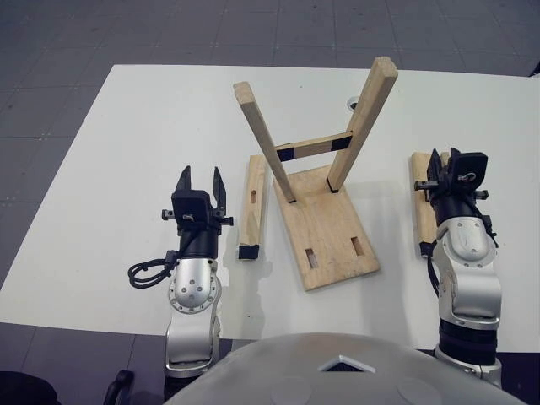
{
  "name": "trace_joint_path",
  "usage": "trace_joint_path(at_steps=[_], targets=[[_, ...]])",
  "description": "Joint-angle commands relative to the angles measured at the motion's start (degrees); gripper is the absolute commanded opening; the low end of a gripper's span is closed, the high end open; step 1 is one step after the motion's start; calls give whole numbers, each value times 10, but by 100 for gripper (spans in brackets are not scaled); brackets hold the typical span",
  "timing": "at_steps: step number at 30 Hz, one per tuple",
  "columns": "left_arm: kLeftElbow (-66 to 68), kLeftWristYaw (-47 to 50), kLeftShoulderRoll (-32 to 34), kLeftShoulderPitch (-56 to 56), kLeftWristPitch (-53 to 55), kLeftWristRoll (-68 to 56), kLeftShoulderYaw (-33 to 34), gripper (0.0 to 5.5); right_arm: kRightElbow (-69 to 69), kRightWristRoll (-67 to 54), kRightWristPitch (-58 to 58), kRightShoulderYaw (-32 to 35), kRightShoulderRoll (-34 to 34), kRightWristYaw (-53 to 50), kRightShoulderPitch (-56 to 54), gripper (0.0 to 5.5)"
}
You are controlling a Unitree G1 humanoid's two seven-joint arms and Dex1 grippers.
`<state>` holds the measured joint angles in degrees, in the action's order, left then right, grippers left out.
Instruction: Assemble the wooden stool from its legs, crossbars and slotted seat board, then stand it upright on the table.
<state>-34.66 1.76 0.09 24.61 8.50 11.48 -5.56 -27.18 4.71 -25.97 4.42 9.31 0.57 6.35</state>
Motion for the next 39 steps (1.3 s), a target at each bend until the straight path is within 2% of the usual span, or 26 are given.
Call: trace_joint_path(at_steps=[1, 8, 12, 15, 20, 24, 27, 34, 39], targets=[[4, -3, 3, -3, 4, -1, -4, 226, -11, -1, 4, 2, 1, 4, 0, 208], [4, -2, 3, -1, 2, -2, -5, 226, -69, -9, -35, 10, 5, 11, -37, 324], [2, 0, 1, 1, 1, -2, -7, 226, -85, -20, -92, 16, 9, 18, -124, 324], [2, 2, -1, 3, 0, 0, -10, 226, -38, -38, -109, 36, 8, 19, -201, 324], [-2, -1, -1, 6, 1, -4, -12, 226, 28, -47, -112, 50, 10, 12, -254, 324], [-9, -2, 0, 12, 3, -4, -12, 226, -5, -46, -112, 42, 8, 8, -282, 324], [-13, -1, -1, 15, 6, -4, -15, 226, -14, -49, -127, 30, 1, 12, -250, 324], [-19, -1, -1, 19, 9, -5, -16, 226, 71, -41, -101, -22, -22, 13, -80, 324], [-16, -4, 0, 15, 12, -8, -13, 226, 151, -57, -61, 11, -22, 10, -57, 324]])
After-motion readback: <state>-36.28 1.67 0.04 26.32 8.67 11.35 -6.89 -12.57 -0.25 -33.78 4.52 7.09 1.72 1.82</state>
